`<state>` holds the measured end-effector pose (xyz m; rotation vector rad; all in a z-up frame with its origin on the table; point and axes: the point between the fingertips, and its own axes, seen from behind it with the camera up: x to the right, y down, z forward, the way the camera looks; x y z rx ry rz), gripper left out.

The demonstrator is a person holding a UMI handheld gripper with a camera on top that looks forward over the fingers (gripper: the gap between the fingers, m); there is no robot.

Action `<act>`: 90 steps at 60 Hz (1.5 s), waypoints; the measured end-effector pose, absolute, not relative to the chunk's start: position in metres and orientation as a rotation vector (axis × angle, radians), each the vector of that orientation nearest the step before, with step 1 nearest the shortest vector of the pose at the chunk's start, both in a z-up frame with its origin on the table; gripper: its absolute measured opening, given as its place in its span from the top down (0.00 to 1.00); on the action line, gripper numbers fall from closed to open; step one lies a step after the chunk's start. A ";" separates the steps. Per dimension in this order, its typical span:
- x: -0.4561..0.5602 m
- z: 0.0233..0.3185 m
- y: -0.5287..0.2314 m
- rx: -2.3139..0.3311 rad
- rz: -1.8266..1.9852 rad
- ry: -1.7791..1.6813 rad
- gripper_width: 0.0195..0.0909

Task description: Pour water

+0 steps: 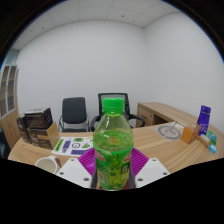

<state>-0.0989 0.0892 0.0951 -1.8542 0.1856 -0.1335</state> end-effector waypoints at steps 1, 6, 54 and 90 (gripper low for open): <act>-0.099 0.092 0.090 -1.850 -0.125 0.189 0.66; -0.099 0.080 0.088 -1.833 -0.076 0.186 0.64; -0.127 0.103 -0.068 -2.121 -0.004 0.117 0.15; -0.138 0.233 -0.118 -1.986 0.054 0.049 0.18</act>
